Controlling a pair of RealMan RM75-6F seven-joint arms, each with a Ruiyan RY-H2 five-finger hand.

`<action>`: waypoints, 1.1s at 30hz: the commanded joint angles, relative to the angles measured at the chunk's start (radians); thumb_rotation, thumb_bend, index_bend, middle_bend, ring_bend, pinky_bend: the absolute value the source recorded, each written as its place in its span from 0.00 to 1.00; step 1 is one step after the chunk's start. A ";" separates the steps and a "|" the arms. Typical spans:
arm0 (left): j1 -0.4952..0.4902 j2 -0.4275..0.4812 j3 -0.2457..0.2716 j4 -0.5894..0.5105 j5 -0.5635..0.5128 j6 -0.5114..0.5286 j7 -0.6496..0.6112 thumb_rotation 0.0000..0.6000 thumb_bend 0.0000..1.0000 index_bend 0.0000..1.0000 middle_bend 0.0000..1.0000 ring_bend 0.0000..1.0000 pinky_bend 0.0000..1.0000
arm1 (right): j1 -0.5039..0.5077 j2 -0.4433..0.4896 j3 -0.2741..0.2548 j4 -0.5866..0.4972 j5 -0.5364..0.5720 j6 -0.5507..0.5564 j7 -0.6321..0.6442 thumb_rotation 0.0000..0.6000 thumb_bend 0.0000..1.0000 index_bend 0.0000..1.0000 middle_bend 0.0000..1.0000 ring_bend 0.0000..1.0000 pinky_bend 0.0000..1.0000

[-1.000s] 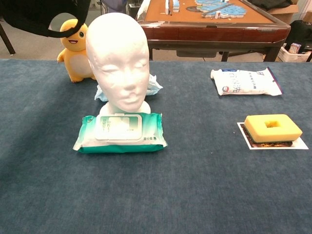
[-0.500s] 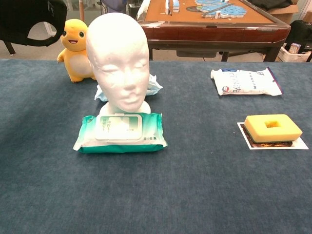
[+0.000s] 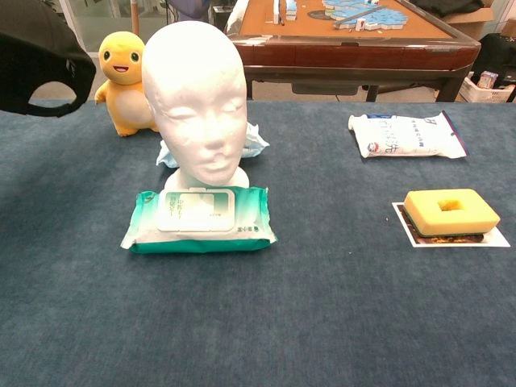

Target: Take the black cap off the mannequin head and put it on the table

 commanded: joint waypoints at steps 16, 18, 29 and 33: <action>0.049 -0.119 0.089 0.156 -0.022 -0.046 -0.013 1.00 0.38 0.61 0.63 0.45 0.54 | -0.002 0.002 -0.001 0.001 -0.001 0.005 0.005 1.00 0.25 0.46 0.34 0.28 0.50; 0.062 -0.106 0.108 0.113 -0.010 -0.042 0.014 1.00 0.38 0.59 0.62 0.44 0.54 | -0.002 0.002 -0.001 0.000 -0.002 0.005 0.004 1.00 0.25 0.46 0.34 0.28 0.50; 0.140 0.071 0.208 -0.303 0.013 -0.144 0.273 1.00 0.16 0.28 0.48 0.34 0.47 | -0.004 0.003 -0.001 0.001 -0.003 0.009 0.007 1.00 0.25 0.46 0.34 0.28 0.50; 0.164 0.141 0.229 -0.458 -0.007 -0.204 0.367 1.00 0.11 0.17 0.40 0.27 0.43 | -0.004 0.003 -0.001 0.001 -0.003 0.009 0.007 1.00 0.25 0.46 0.34 0.28 0.50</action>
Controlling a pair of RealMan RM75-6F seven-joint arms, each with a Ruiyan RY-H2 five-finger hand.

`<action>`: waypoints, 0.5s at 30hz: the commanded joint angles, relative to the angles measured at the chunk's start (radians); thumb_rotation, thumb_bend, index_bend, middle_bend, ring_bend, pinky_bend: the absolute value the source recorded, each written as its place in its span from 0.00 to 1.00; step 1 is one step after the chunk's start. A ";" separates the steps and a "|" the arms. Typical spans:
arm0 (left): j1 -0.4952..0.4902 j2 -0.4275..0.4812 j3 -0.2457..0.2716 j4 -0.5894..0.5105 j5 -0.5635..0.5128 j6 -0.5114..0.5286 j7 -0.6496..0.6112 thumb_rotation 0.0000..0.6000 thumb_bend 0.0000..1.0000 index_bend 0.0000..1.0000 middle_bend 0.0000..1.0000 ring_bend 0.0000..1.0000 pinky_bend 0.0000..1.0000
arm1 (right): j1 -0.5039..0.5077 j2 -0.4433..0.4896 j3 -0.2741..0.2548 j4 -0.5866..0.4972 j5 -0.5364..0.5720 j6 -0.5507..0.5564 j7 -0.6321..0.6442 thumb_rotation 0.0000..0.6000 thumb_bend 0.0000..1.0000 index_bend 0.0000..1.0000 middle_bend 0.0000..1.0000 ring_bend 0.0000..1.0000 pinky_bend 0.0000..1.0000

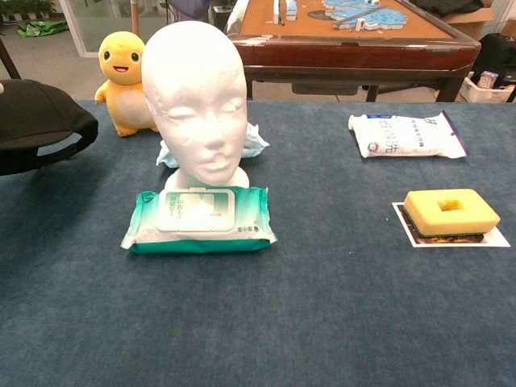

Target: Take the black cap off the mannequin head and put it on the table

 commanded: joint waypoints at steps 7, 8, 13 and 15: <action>0.065 0.185 0.074 -0.367 -0.036 -0.155 0.177 1.00 0.03 0.07 0.33 0.22 0.41 | 0.001 -0.001 0.000 0.000 0.000 -0.002 -0.002 1.00 0.25 0.46 0.34 0.28 0.50; 0.068 0.200 0.082 -0.395 -0.034 -0.168 0.175 1.00 0.03 0.06 0.33 0.22 0.41 | 0.001 -0.001 0.000 0.000 0.000 -0.002 -0.002 1.00 0.25 0.46 0.34 0.28 0.50; 0.077 0.262 0.113 -0.510 -0.040 -0.230 0.167 1.00 0.00 0.04 0.33 0.22 0.41 | 0.001 -0.001 0.000 -0.002 0.000 -0.001 -0.002 1.00 0.25 0.46 0.34 0.28 0.50; 0.080 0.286 0.123 -0.549 -0.051 -0.258 0.174 1.00 0.00 0.04 0.33 0.22 0.41 | 0.000 0.000 0.000 -0.002 0.000 -0.001 -0.001 1.00 0.25 0.46 0.34 0.28 0.50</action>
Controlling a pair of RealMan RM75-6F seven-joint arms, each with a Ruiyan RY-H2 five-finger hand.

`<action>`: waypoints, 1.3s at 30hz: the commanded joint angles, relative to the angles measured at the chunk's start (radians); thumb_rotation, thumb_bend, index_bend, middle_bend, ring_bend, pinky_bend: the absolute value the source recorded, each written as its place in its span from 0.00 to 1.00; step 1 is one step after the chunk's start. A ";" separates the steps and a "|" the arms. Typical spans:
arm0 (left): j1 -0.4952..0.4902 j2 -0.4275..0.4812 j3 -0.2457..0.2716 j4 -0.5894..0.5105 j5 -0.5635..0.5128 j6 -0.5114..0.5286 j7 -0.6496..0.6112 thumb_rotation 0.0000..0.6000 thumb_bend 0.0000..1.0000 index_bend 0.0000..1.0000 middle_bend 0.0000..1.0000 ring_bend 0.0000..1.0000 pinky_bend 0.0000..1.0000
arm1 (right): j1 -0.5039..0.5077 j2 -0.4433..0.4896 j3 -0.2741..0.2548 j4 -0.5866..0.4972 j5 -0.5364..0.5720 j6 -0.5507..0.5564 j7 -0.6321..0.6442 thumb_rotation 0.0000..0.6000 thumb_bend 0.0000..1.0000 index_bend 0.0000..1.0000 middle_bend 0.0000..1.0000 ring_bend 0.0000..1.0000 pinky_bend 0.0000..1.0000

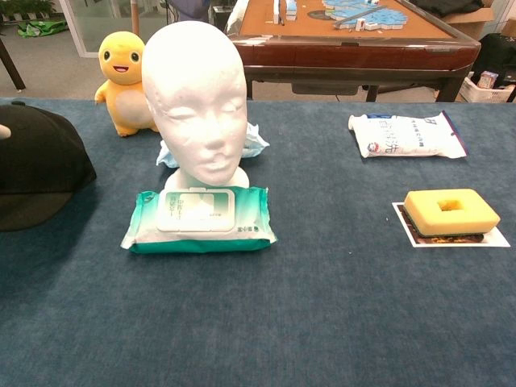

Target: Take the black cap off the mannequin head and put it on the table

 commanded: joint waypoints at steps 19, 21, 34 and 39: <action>0.044 0.061 -0.017 -0.025 0.070 0.020 -0.093 1.00 0.08 0.17 0.32 0.24 0.41 | -0.002 0.000 0.000 0.002 -0.001 0.004 0.002 1.00 0.25 0.46 0.34 0.28 0.50; 0.047 0.063 -0.020 0.004 0.090 0.040 -0.128 1.00 0.17 0.22 0.32 0.25 0.41 | -0.002 -0.001 0.000 0.002 0.000 0.003 0.002 1.00 0.25 0.46 0.34 0.28 0.50; 0.153 0.086 -0.033 0.020 0.008 0.101 -0.167 1.00 0.29 0.36 0.41 0.31 0.42 | -0.002 -0.013 -0.007 -0.003 0.010 -0.015 -0.029 1.00 0.25 0.46 0.34 0.28 0.50; 0.164 0.105 -0.043 0.019 0.023 0.125 -0.184 1.00 0.29 0.38 0.42 0.32 0.42 | -0.001 -0.013 -0.006 -0.003 0.007 -0.015 -0.031 1.00 0.25 0.46 0.34 0.28 0.50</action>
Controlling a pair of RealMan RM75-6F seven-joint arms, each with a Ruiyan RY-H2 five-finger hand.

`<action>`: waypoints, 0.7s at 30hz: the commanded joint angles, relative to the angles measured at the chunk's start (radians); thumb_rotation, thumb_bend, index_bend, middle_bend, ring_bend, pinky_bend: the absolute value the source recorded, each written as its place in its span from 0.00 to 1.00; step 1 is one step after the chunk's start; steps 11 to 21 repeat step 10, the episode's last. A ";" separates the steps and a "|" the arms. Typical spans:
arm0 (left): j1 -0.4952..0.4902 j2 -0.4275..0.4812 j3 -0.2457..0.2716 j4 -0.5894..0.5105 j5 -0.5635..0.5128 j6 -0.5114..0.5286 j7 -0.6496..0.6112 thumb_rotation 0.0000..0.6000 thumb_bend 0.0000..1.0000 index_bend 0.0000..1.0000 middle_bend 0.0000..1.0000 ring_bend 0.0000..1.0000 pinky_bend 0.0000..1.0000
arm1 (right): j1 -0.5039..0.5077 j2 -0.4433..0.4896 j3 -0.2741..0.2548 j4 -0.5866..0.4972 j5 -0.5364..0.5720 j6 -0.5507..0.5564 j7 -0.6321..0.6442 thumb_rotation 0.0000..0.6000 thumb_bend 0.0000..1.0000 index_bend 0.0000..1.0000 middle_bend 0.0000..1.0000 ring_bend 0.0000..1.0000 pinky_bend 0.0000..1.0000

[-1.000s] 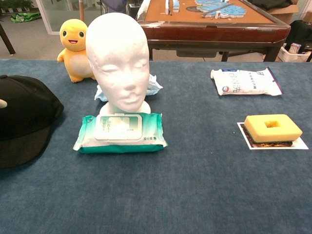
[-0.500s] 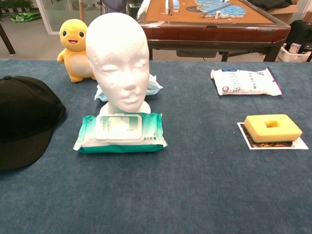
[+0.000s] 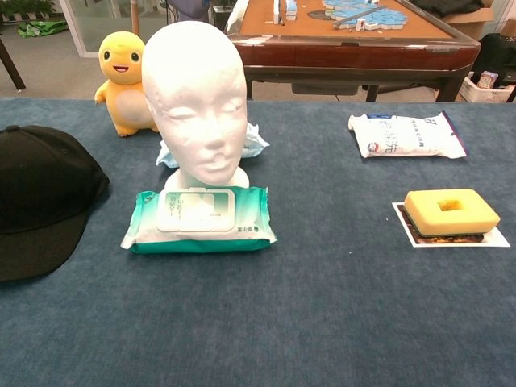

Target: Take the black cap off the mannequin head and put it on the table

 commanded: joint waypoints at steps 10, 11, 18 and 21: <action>0.011 0.011 -0.041 -0.001 -0.034 -0.016 -0.014 1.00 0.28 0.39 0.42 0.32 0.42 | 0.010 0.011 0.013 0.006 0.029 -0.024 0.024 1.00 0.24 0.46 0.34 0.28 0.50; 0.011 0.011 -0.041 -0.001 -0.034 -0.016 -0.014 1.00 0.28 0.39 0.42 0.32 0.42 | 0.010 0.011 0.013 0.006 0.029 -0.024 0.024 1.00 0.24 0.46 0.34 0.28 0.50; 0.011 0.011 -0.041 -0.001 -0.034 -0.016 -0.014 1.00 0.28 0.39 0.42 0.32 0.42 | 0.010 0.011 0.013 0.006 0.029 -0.024 0.024 1.00 0.24 0.46 0.34 0.28 0.50; 0.011 0.011 -0.041 -0.001 -0.034 -0.016 -0.014 1.00 0.28 0.39 0.42 0.32 0.42 | 0.010 0.011 0.013 0.006 0.029 -0.024 0.024 1.00 0.24 0.46 0.34 0.28 0.50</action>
